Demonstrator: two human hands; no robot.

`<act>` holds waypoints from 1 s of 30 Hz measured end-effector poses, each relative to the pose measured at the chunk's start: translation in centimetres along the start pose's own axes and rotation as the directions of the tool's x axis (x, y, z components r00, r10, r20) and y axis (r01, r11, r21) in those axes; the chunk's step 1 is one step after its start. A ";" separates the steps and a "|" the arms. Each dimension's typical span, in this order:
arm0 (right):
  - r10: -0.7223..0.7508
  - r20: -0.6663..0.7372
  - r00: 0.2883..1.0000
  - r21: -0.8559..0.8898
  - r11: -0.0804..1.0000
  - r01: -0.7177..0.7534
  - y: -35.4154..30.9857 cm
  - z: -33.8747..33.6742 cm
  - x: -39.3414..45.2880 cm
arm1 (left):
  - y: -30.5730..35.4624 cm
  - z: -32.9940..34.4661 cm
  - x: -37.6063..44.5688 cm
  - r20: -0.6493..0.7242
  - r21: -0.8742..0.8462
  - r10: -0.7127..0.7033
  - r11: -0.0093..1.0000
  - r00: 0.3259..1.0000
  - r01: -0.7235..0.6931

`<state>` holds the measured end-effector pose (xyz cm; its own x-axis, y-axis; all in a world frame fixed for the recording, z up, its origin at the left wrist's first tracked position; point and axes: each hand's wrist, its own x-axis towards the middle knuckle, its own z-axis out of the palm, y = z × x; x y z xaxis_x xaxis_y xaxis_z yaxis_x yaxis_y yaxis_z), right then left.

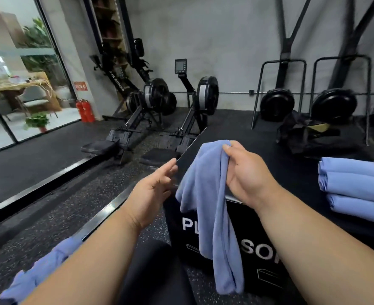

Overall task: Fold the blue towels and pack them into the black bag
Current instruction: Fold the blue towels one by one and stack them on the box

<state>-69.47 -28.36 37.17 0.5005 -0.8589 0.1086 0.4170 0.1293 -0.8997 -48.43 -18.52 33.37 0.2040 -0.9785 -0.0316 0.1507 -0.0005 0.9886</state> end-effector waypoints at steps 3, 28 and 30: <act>0.005 -0.027 1.000 0.152 0.988 -0.001 -1.2 -1.7 -0.6 | -4.3 1.0 -0.1 -0.060 0.152 -0.149 0.976 0.987 0.157; 0.007 -0.230 0.973 0.144 0.989 0.027 -2.6 -6.3 0.2 | -4.5 1.0 3.3 -0.265 -0.184 -0.080 0.982 0.961 0.031; 0.004 -0.316 0.949 -0.008 1.000 -0.006 -2.4 -7.1 0.7 | -1.1 -0.3 4.0 -0.319 -0.166 -0.005 0.985 0.948 -0.051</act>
<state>-75.53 -32.81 36.37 0.2370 -0.9709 -0.0338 0.4080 0.1310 -0.9035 -47.46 -22.35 32.09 0.5010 -0.8616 -0.0818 0.2984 0.0833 0.9508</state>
